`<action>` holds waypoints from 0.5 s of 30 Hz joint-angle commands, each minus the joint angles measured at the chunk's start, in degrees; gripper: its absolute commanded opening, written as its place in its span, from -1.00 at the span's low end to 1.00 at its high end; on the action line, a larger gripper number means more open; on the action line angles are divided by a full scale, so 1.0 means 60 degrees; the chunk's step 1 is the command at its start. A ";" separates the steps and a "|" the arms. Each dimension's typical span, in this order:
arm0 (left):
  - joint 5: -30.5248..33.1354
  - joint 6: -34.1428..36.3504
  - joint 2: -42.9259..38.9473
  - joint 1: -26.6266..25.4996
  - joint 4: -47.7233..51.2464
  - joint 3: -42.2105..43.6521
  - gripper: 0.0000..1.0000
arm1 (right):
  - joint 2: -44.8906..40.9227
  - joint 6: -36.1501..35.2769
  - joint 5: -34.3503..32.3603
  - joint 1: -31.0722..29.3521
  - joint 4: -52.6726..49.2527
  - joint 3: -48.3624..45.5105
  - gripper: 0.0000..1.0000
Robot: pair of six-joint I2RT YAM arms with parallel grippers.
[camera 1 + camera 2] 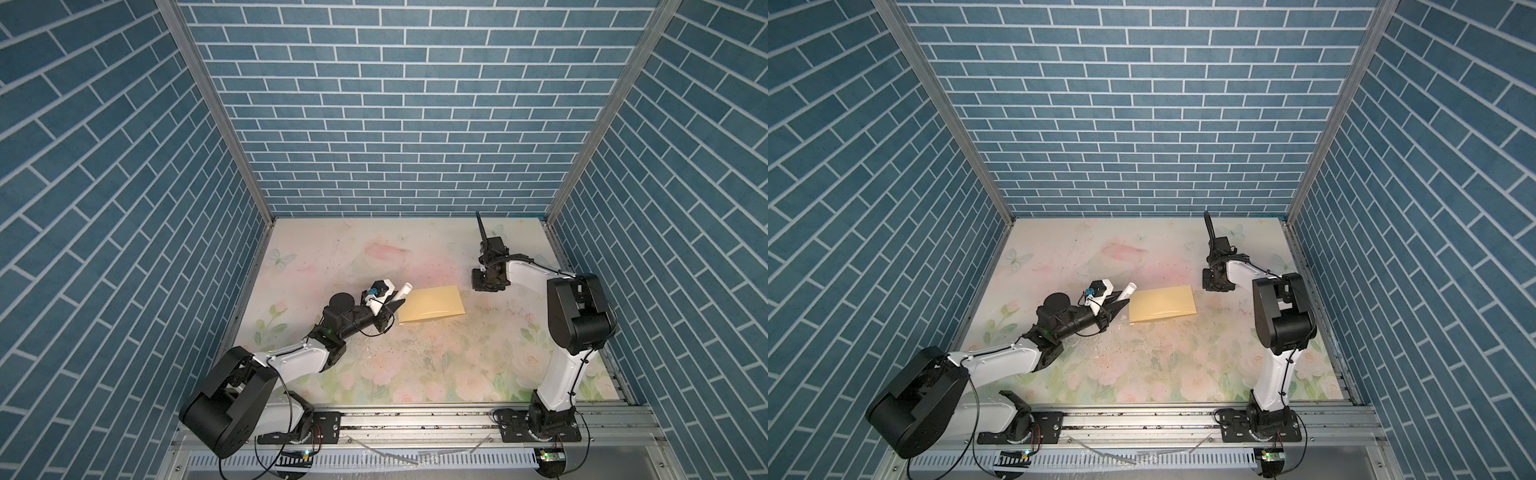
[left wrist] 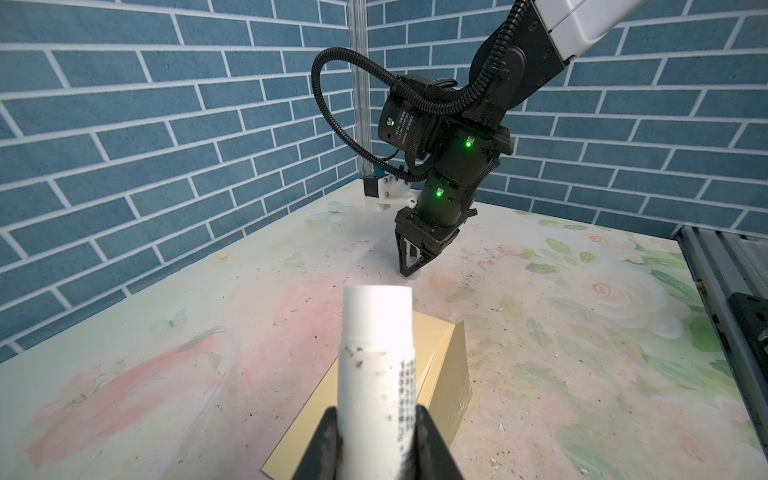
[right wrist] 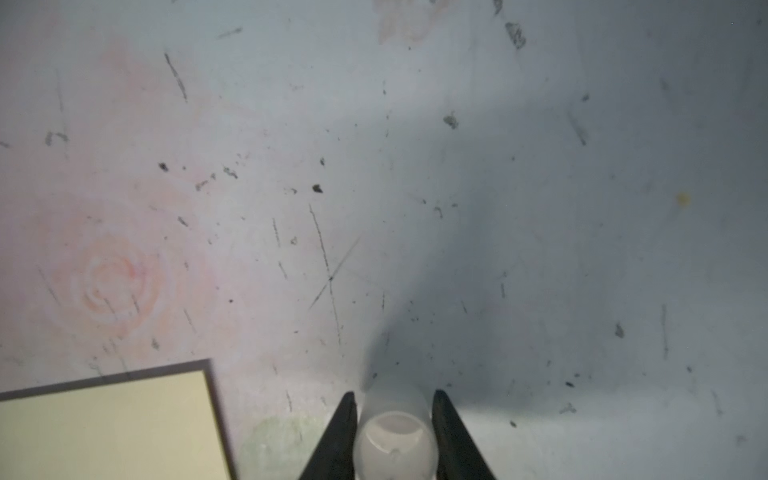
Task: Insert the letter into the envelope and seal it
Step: 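Move the right gripper back toward the glue stick held by the left gripper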
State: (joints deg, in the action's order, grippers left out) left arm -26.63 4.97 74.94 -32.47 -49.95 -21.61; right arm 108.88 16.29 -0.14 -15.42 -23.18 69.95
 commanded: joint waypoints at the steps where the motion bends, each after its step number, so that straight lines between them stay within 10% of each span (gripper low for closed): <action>1: 0.0055 0.0006 -0.0080 -0.0067 0.0027 0.0038 -1.00 | 0.0084 0.0009 0.0064 0.0036 -0.0085 -0.0306 -0.20; 15: 0.1207 -0.1194 -0.0170 -0.0408 -0.1124 0.0085 -1.00 | -0.2677 0.0356 0.0555 0.0009 -0.0227 -0.0994 0.32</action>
State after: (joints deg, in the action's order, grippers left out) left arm -22.15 0.84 74.89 -34.02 -51.94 -21.61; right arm 99.72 16.80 0.99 -15.42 -24.40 65.82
